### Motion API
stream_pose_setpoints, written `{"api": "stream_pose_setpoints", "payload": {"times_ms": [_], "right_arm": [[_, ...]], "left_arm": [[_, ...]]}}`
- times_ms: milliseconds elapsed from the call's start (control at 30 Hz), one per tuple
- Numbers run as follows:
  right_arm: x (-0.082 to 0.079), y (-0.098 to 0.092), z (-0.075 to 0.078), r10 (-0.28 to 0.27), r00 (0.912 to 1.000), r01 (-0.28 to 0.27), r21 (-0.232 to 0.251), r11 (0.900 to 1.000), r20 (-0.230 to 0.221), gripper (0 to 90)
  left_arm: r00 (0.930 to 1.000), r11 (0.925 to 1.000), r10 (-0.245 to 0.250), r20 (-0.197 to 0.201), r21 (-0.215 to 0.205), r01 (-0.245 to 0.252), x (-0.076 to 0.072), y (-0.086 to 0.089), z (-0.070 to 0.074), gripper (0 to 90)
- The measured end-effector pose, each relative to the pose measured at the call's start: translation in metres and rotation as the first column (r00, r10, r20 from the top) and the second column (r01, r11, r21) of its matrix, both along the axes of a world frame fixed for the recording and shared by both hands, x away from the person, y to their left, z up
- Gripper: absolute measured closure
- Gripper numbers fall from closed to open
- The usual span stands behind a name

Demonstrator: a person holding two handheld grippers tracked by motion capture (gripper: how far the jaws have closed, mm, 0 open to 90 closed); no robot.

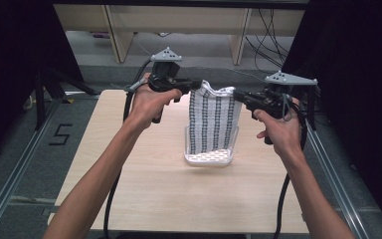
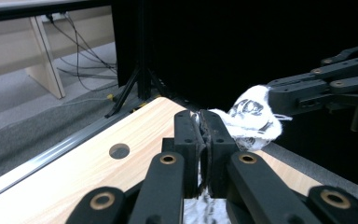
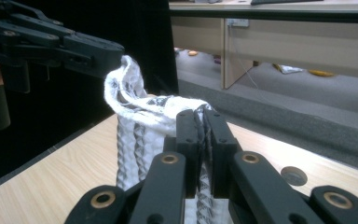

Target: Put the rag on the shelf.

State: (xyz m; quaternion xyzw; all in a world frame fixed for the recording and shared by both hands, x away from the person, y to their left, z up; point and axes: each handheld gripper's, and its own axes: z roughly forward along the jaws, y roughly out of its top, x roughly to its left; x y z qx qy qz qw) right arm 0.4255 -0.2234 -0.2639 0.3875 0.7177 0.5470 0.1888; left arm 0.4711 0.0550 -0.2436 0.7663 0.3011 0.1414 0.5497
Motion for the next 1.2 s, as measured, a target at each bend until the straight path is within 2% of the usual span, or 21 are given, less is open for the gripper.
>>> {"api": "stream_pose_setpoints", "payload": {"times_ms": [67, 133, 167, 200, 233, 300, 367, 600, 667, 800, 833, 900, 933, 1000, 1033, 1067, 1100, 1200], "right_arm": [[0.009, -0.002, -0.004, 0.009, 1.0000, -0.009, 0.001, 1.000, -0.002, 86.3], [0.011, -0.002, -0.005, 0.009, 0.9999, -0.009, 0.003, 1.000, -0.006, 86.3], [0.015, 0.000, -0.006, 0.003, 0.9998, -0.003, 0.008, 1.000, -0.021, 86.2], [0.015, 0.000, -0.006, 0.003, 0.9998, -0.003, 0.008, 1.000, -0.021, 86.2], [0.022, 0.002, -0.009, -0.002, 0.9996, 0.002, 0.001, 1.000, -0.027, 86.1], [0.024, 0.003, -0.010, -0.003, 0.9998, 0.003, -0.004, 1.000, -0.019, 86.1], [0.030, 0.005, -0.012, -0.009, 0.9987, 0.009, 0.005, 1.000, -0.049, 86.1], [0.056, 0.010, -0.030, -0.033, 0.9950, 0.032, -0.010, 0.999, -0.095, 85.8], [0.064, 0.011, -0.037, -0.051, 0.9904, 0.051, -0.006, 0.999, -0.128, 85.6], [0.074, 0.012, -0.049, -0.058, 0.9866, 0.056, -0.019, 0.998, -0.152, 85.1], [0.075, 0.013, -0.051, -0.069, 0.9829, 0.066, -0.021, 0.998, -0.171, 85.0], [0.077, 0.014, -0.054, -0.068, 0.9830, 0.064, -0.027, 0.998, -0.170, 84.9], [0.077, 0.015, -0.055, -0.070, 0.9810, 0.066, -0.026, 0.997, -0.181, 84.8], [0.078, 0.017, -0.058, -0.074, 0.9779, 0.071, -0.022, 0.997, -0.196, 84.5], [0.081, 0.017, -0.061, -0.068, 0.9806, 0.062, -0.040, 0.997, -0.184, 84.3], [0.081, 0.018, -0.063, -0.068, 0.9801, 0.061, -0.042, 0.997, -0.187, 84.1], [0.082, 0.019, -0.065, -0.076, 0.9758, 0.068, -0.046, 0.997, -0.205, 83.4], [0.083, 0.019, -0.069, -0.080, 0.9765, 0.068, -0.063, 0.996, -0.200, 82.5]], "left_arm": [[0.9998, 0.9999, 0.014, -0.014, -0.008, -0.014, 0.009, -0.001, -0.004, 85.9], [0.9996, 0.9997, 0.021, -0.021, -0.010, -0.021, 0.013, -0.001, -0.006, 86.0], [0.9987, 0.9990, 0.042, -0.027, -0.013, -0.042, 0.019, -0.002, -0.008, 86.0], [0.9987, 0.9990, 0.042, -0.027, -0.013, -0.042, 0.019, -0.002, -0.008, 86.0], [0.9978, 0.9984, 0.056, -0.036, -0.003, -0.056, 0.025, -0.003, -0.011, 86.0], [0.9967, 0.9976, 0.069, -0.044, -0.008, -0.069, 0.031, -0.004, -0.015, 86.0], [0.9948, 0.9966, 0.082, -0.060, 0.001, -0.082, 0.038, -0.004, -0.020, 86.0], [0.9884, 0.9930, 0.118, -0.095, 0.006, -0.118, 0.057, -0.004, -0.040, 85.9], [0.9858, 0.9914, 0.131, -0.105, 0.018, -0.130, 0.060, -0.005, -0.045, 85.7], [0.9816, 0.9903, 0.138, -0.132, 0.032, -0.135, 0.066, -0.006, -0.058, 85.3], [0.9805, 0.9898, 0.141, -0.136, 0.038, -0.137, 0.066, -0.006, -0.061, 85.2], [0.9798, 0.9894, 0.137, -0.145, 0.067, -0.129, 0.068, -0.006, -0.066, 85.2], [0.9784, 0.9896, 0.139, -0.153, 0.057, -0.132, 0.069, -0.006, -0.068, 85.0], [0.9775, 0.9904, 0.128, -0.167, 0.074, -0.117, 0.071, -0.005, -0.072, 84.7], [0.9764, 0.9902, 0.127, -0.175, 0.080, -0.115, 0.071, -0.005, -0.074, 84.3], [0.9760, 0.9900, 0.127, -0.177, 0.083, -0.114, 0.071, -0.005, -0.076, 84.0], [0.9754, 0.9903, 0.120, -0.185, 0.092, -0.104, 0.071, -0.006, -0.079, 83.7], [0.9750, 0.9902, 0.115, -0.191, 0.101, -0.097, 0.072, -0.007, -0.083, 83.1]]}}
